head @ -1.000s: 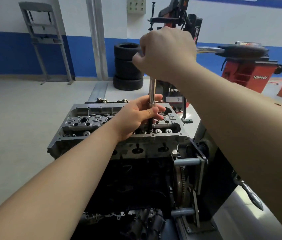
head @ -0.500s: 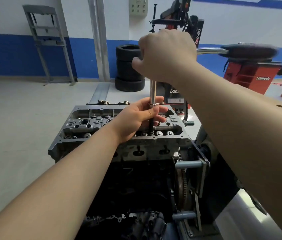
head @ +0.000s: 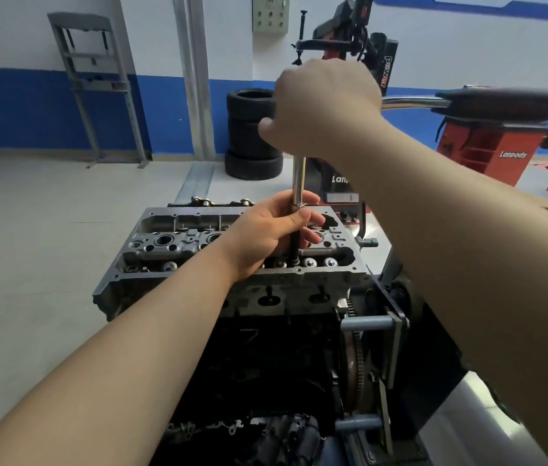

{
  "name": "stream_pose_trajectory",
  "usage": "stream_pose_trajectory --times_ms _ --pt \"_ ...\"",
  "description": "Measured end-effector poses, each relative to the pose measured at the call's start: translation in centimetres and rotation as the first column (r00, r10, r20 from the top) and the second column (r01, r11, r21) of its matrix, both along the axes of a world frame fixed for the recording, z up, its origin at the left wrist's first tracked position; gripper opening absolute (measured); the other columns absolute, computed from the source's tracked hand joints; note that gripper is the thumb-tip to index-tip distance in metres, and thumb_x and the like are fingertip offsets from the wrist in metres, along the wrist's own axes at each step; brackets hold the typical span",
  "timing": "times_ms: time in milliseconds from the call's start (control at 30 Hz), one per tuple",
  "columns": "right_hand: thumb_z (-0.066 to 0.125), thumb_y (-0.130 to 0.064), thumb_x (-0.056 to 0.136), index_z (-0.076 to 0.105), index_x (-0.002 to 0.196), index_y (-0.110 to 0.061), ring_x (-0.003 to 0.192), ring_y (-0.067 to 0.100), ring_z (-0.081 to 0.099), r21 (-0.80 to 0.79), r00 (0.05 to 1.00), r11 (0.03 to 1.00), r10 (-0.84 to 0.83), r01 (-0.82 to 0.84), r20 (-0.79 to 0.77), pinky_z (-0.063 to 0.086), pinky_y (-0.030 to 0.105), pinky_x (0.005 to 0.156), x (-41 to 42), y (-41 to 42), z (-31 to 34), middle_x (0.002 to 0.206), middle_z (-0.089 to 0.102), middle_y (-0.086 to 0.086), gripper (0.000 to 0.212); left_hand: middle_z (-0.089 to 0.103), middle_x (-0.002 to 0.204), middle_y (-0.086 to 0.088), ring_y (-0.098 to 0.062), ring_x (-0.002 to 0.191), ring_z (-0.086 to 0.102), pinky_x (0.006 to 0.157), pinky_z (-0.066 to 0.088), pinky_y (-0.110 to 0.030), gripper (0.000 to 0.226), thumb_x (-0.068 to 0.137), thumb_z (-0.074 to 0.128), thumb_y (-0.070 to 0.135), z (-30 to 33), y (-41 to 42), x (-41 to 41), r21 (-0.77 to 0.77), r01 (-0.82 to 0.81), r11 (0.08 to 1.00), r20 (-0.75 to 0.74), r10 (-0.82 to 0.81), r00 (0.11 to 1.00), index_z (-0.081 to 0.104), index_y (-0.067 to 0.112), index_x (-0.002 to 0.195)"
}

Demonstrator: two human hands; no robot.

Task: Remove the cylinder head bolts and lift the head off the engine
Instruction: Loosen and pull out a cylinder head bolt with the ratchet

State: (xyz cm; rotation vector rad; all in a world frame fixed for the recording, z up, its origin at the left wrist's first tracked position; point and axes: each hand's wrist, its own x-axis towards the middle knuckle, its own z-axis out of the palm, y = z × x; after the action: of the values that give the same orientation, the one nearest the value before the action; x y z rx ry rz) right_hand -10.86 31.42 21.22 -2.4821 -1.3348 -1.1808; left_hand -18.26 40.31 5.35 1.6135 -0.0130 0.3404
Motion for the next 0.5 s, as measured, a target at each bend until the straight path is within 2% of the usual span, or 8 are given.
stream_pose_trajectory --times_ms 67,133,167,233,300,367,433,500 --pt "0.055 -0.052 0.087 0.059 0.076 -0.021 0.064 0.021 0.054 0.036 0.973 0.987 0.162 -0.159 -0.164 0.038 0.028 0.056 1.0 -1.0 0.1 0.068 0.054 -0.006 0.033 0.075 0.116 -0.010 -0.029 0.100 0.073 0.103 0.057 -0.053 0.026 0.111 0.054 0.021 0.2 0.0 0.0 -0.017 0.015 1.000 -0.026 -0.015 1.000 0.065 0.015 0.133" --pt "0.058 -0.043 0.090 0.061 0.076 -0.021 0.070 0.018 0.055 0.162 0.871 0.937 0.346 -0.308 -0.348 0.045 0.035 0.062 1.4 -1.8 0.0 0.067 0.055 -0.006 0.027 0.075 0.115 -0.009 -0.029 0.101 0.073 0.103 0.057 -0.052 0.025 0.110 0.055 0.022 0.3 0.0 -0.1 -0.007 0.012 1.000 -0.036 -0.012 0.999 0.067 0.015 0.132" --pt "0.058 -0.038 0.091 0.061 0.075 -0.021 0.072 0.018 0.055 0.196 0.850 0.929 0.368 -0.315 -0.376 0.048 0.037 0.064 1.4 -2.0 0.0 0.068 0.056 -0.005 0.024 0.075 0.114 -0.009 -0.030 0.100 0.074 0.103 0.059 -0.052 0.025 0.109 0.056 0.021 0.3 -0.1 0.0 0.001 0.006 1.000 -0.036 -0.006 0.999 0.067 0.015 0.131" --pt "0.055 -0.036 0.092 0.060 0.075 -0.022 0.071 0.022 0.056 0.155 0.911 0.966 0.249 -0.208 -0.328 0.045 0.035 0.060 1.2 -1.8 0.1 0.069 0.056 -0.004 0.023 0.075 0.112 -0.009 -0.030 0.099 0.074 0.100 0.061 -0.052 0.023 0.108 0.058 0.019 0.2 -0.1 0.0 0.021 -0.010 1.000 -0.021 0.010 1.000 0.068 0.014 0.128" --pt "0.053 -0.035 0.092 0.053 0.074 -0.019 0.062 0.024 0.048 0.049 0.983 0.999 0.027 -0.019 -0.183 0.032 0.029 0.054 0.8 -1.3 0.2 0.071 0.051 -0.001 0.024 0.075 0.109 -0.008 -0.030 0.098 0.075 0.097 0.062 -0.050 0.021 0.107 0.059 0.018 0.1 -0.2 0.1 0.041 -0.030 0.999 -0.001 0.030 1.000 0.069 0.014 0.125" --pt "0.054 -0.032 0.090 0.043 0.069 -0.018 0.056 0.024 0.042 0.011 0.994 0.996 -0.089 0.090 -0.058 0.026 0.029 0.050 -0.1 -0.8 0.0 0.069 0.047 0.002 0.028 0.074 0.108 -0.010 -0.030 0.096 0.074 0.096 0.063 -0.048 0.019 0.106 0.060 0.016 0.0 -0.2 0.0 0.032 -0.041 0.999 0.013 0.041 0.999 0.069 0.014 0.123" --pt "0.054 -0.037 0.090 0.041 0.067 -0.017 0.054 0.025 0.044 0.017 0.997 0.998 -0.060 0.059 0.054 0.024 0.029 0.049 -0.9 -0.4 -0.4 0.065 0.045 0.002 0.033 0.074 0.108 -0.012 -0.032 0.097 0.073 0.095 0.063 -0.046 0.018 0.105 0.061 0.014 -0.1 0.0 -0.2 -0.001 -0.035 0.999 0.026 0.035 0.999 0.068 0.012 0.122" --pt "0.050 -0.049 0.091 0.050 0.074 -0.017 0.060 0.030 0.051 0.071 0.997 0.996 0.059 -0.063 0.053 0.028 0.030 0.052 -0.5 -0.6 -0.7 0.064 0.046 0.000 0.036 0.074 0.112 -0.013 -0.035 0.101 0.073 0.096 0.062 -0.045 0.020 0.106 0.059 0.015 0.0 0.0 -0.4 -0.018 -0.020 1.000 0.028 0.020 0.999 0.067 0.011 0.124"
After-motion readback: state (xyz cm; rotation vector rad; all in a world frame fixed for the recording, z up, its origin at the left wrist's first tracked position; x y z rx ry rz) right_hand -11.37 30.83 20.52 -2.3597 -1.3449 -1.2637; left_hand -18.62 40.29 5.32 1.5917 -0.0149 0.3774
